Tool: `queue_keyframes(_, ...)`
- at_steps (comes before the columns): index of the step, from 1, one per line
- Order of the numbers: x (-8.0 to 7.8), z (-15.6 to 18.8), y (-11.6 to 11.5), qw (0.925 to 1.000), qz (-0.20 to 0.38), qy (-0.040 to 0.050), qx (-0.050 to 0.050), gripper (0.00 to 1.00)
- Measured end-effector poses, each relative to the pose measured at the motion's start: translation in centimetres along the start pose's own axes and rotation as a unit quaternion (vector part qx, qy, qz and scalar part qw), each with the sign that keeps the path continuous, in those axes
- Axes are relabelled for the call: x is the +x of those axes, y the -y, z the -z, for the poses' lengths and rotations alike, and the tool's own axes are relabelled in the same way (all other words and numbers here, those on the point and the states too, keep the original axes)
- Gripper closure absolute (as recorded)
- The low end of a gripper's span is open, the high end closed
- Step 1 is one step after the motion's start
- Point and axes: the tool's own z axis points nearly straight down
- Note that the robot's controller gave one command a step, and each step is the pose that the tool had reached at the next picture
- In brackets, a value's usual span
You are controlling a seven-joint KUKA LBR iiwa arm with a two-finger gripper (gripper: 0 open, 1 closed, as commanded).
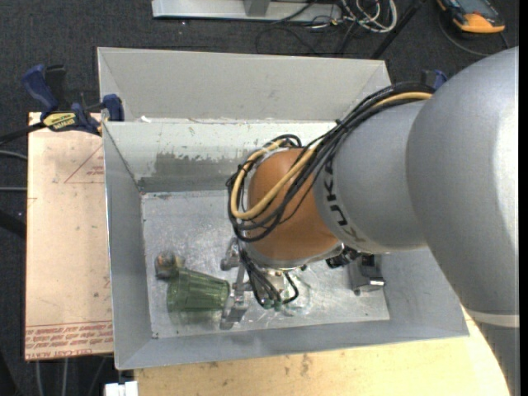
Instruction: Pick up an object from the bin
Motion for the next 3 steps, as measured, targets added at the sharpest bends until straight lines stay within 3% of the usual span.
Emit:
queue_keyframes(1,-2.1,1.4,-8.7,0.9988,0.048,0.0005,-0.002,0.00)
queue_keyframes(2,-0.2,-0.3,-4.0,0.9958,-0.091,-0.0025,0.001,0.00)
queue_keyframes(3,-2.8,-4.6,-4.5,0.9978,-0.067,-0.0017,0.002,0.00)
